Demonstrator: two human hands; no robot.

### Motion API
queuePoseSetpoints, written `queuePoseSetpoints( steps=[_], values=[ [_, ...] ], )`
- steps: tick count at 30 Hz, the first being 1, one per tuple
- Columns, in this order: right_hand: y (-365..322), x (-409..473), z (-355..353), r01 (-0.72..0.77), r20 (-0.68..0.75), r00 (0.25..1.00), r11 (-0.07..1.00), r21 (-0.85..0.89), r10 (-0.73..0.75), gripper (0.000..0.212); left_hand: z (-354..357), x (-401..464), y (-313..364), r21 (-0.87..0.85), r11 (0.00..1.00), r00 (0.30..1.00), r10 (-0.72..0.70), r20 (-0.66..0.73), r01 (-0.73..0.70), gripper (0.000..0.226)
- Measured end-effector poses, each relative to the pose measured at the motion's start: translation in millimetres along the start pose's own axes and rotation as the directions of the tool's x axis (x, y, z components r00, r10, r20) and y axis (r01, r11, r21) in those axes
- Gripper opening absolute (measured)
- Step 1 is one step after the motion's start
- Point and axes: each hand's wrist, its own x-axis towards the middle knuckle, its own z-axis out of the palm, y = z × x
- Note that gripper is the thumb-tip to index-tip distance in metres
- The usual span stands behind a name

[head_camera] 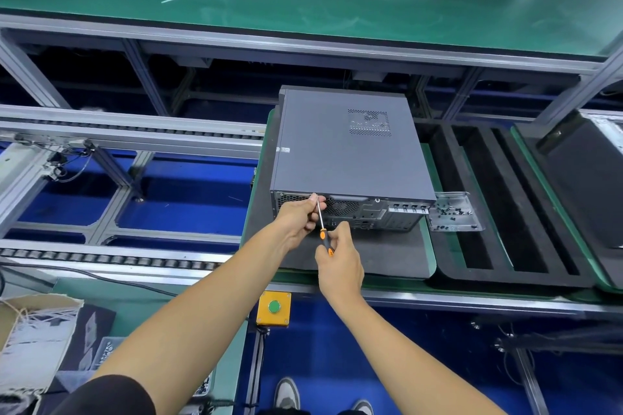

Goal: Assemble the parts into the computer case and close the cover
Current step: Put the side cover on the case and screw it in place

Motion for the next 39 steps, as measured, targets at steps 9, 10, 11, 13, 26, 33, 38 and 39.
queuePoseSetpoints(
  steps=[9, 10, 11, 13, 26, 33, 38, 39],
  values=[
    [-1.4, -1.6, 5.9, -0.131, 0.013, 0.991, 0.943, 0.306, 0.134, 0.024, -4.1, 3.2, -4.0, 0.008, 0.998, 0.998, 0.056, -0.016, -0.055, 0.022],
    [-2.3, -1.4, 6.9, -0.158, 0.020, 0.987, 0.922, 0.353, 0.161, 0.025, -4.6, 3.1, -4.5, 0.021, 0.998, 0.998, 0.066, -0.019, -0.065, 0.022],
    [-3.1, -1.1, 7.8, -0.176, 0.031, 0.983, 0.906, 0.384, 0.178, 0.026, -5.2, 3.0, -4.9, 0.037, 0.997, 0.997, 0.072, -0.022, -0.071, 0.022],
    [-4.7, 0.3, 8.5, -0.209, 0.063, 0.977, 0.876, 0.434, 0.202, 0.025, -6.8, 2.9, -5.0, 0.058, 0.995, 0.997, 0.078, -0.023, -0.076, 0.023],
    [-8.3, 6.3, 6.3, -0.404, 0.147, 0.906, 0.705, 0.583, 0.397, 0.017, -9.6, -5.9, -4.9, 0.105, 0.990, 0.995, 0.089, 0.035, -0.092, 0.023],
    [-12.9, 9.3, 10.5, -0.440, 0.215, 0.895, 0.703, 0.559, 0.390, 0.014, -12.8, -3.8, -9.6, 0.205, 0.972, 0.993, 0.116, 0.026, -0.119, 0.025],
    [-13.0, 14.0, 8.5, -0.579, 0.328, 0.812, 0.601, 0.551, 0.482, 0.024, -14.7, -6.3, -9.7, 0.206, 0.975, 0.996, 0.071, 0.045, -0.079, 0.025],
    [-12.4, 15.0, 8.7, -0.583, 0.331, 0.810, 0.600, 0.548, 0.485, 0.023, -14.3, -7.2, -9.4, 0.204, 0.976, 0.997, 0.063, 0.050, -0.072, 0.026]
  ],
)
